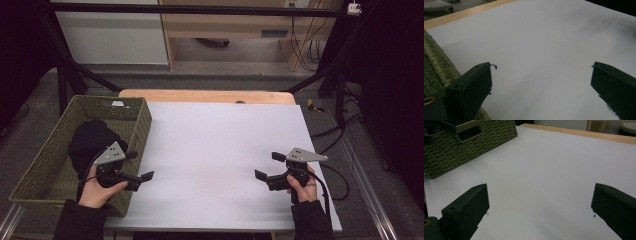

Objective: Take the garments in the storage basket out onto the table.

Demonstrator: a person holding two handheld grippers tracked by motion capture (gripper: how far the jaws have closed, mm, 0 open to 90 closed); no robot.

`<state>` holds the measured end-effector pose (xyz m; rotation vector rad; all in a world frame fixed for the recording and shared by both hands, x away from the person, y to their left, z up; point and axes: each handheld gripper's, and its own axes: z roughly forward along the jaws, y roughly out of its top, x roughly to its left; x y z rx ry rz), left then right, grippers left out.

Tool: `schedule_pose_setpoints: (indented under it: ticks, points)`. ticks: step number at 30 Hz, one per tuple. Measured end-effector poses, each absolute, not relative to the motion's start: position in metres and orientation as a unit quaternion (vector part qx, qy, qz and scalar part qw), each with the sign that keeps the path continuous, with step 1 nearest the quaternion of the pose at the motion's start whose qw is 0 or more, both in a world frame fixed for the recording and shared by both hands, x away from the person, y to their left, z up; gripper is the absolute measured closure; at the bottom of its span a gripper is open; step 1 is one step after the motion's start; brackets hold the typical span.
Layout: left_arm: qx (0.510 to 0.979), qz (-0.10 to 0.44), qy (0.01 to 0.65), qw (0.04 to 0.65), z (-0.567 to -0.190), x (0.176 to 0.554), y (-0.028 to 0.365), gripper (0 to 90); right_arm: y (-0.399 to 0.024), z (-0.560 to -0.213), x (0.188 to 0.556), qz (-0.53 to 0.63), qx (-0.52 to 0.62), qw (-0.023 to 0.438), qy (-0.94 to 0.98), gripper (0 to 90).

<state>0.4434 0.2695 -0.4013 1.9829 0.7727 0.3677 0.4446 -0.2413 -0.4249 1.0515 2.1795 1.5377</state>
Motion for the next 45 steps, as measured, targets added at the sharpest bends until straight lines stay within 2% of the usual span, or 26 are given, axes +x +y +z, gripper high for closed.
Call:
schedule_pose_setpoints:
  ticks: [45]
  points:
    - [0.791, 0.166, 0.331, 0.487, -0.389, 0.442, 0.278, 0.3, -0.242, -0.425, 0.445, 0.534, 0.363, 0.136, 0.752, 1.9]
